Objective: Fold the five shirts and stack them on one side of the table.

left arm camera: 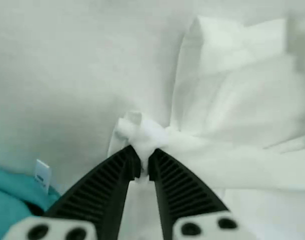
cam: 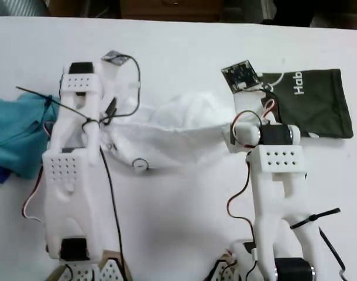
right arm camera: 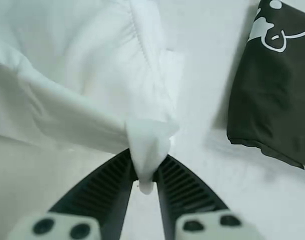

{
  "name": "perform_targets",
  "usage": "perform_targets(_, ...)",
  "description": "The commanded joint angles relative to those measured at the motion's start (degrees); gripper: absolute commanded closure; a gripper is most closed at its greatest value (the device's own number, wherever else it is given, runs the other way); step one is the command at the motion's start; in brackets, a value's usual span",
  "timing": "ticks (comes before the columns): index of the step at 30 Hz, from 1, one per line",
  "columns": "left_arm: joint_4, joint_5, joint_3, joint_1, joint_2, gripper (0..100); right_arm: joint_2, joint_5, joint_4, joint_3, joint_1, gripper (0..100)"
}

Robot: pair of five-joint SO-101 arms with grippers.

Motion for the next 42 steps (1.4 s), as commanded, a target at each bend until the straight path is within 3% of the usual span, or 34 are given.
perform_targets(1, 0.97, -0.44, -1.10, -0.26, -1.76, 97, 0.13, 0.35, -1.27, -2.29, 0.75, 97.8)
perform_targets(10, 8.44, -0.44, -1.10, 2.81, -15.91, 97, -0.31, -0.18, -3.12, -2.73, 1.19, 97.8)
perform_targets(15, 12.13, -0.44, -0.92, 2.90, -24.79, 97, 0.22, -0.26, -6.20, -8.62, 5.58, 97.8)
perform_targets(26, 12.92, -0.35, -0.57, 0.35, -41.49, 97, -0.40, -0.26, -3.21, -28.66, 9.54, 97.8)
perform_targets(33, 12.92, 4.22, -0.57, -0.53, -56.18, 97, -1.54, -0.26, 2.42, -41.85, 9.19, 97.8)
perform_targets(42, 12.75, 10.11, -1.01, -0.53, -67.78, 97, -15.34, -0.26, 2.42, -44.66, 9.19, 97.8)
